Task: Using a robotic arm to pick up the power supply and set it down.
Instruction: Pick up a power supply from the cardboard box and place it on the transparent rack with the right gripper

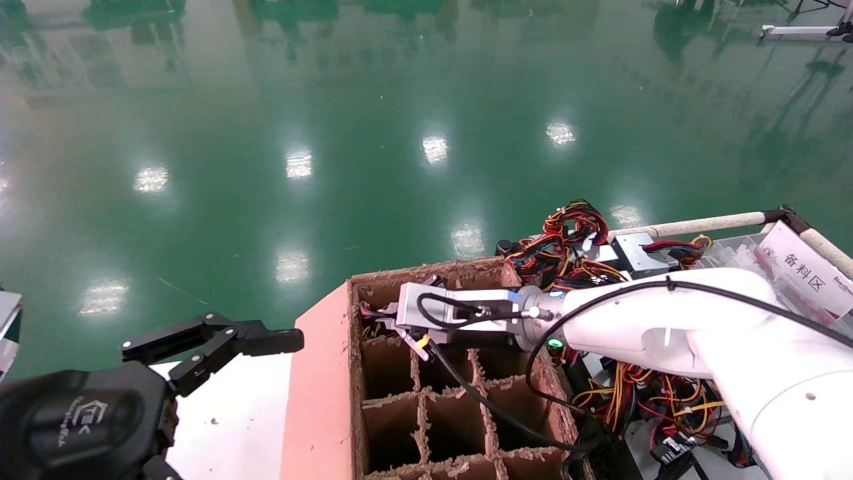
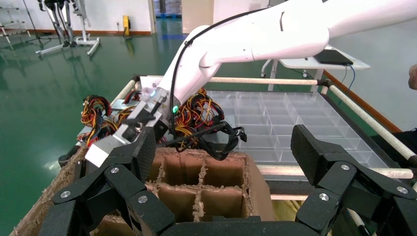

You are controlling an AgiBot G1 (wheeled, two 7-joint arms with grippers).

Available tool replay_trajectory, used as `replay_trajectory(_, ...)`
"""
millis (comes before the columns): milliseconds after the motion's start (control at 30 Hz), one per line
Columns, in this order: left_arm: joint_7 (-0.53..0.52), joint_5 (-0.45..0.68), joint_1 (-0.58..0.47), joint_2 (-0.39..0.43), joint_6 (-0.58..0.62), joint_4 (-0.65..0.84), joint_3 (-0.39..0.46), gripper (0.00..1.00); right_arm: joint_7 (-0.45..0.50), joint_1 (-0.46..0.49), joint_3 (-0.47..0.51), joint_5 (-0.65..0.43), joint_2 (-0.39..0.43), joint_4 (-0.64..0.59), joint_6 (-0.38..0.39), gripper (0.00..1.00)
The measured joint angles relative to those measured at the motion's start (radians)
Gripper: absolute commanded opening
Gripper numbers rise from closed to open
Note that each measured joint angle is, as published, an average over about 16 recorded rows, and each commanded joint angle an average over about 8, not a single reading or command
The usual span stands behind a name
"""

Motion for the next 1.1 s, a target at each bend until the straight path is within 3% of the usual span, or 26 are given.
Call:
replay_trajectory(300, 0.0, 0.0, 0.0, 0.0, 0.0, 0.0, 0.0, 1.0, 0.014, 0.053, 0.036, 0.076, 0.052, -0.013, -0.081, 0.0)
replay_trajectory(567, 0.0, 0.0, 0.0, 0.0, 0.0, 0.0, 0.0, 1.0, 0.031, 0.102, 0.095, 0.159, 0.15, 0.036, -0.163, 0.0)
replay_trajectory(833, 0.0, 0.0, 0.0, 0.0, 0.0, 0.0, 0.0, 1.0, 0.091, 0.136, 0.159, 0.234, 0.317, 0.16, -0.216, 0.0)
replay_trajectory(1100, 0.0, 0.0, 0.0, 0.0, 0.0, 0.0, 0.0, 1.0, 0.178, 0.156, 0.203, 0.254, 0.547, 0.316, -0.223, 0.0)
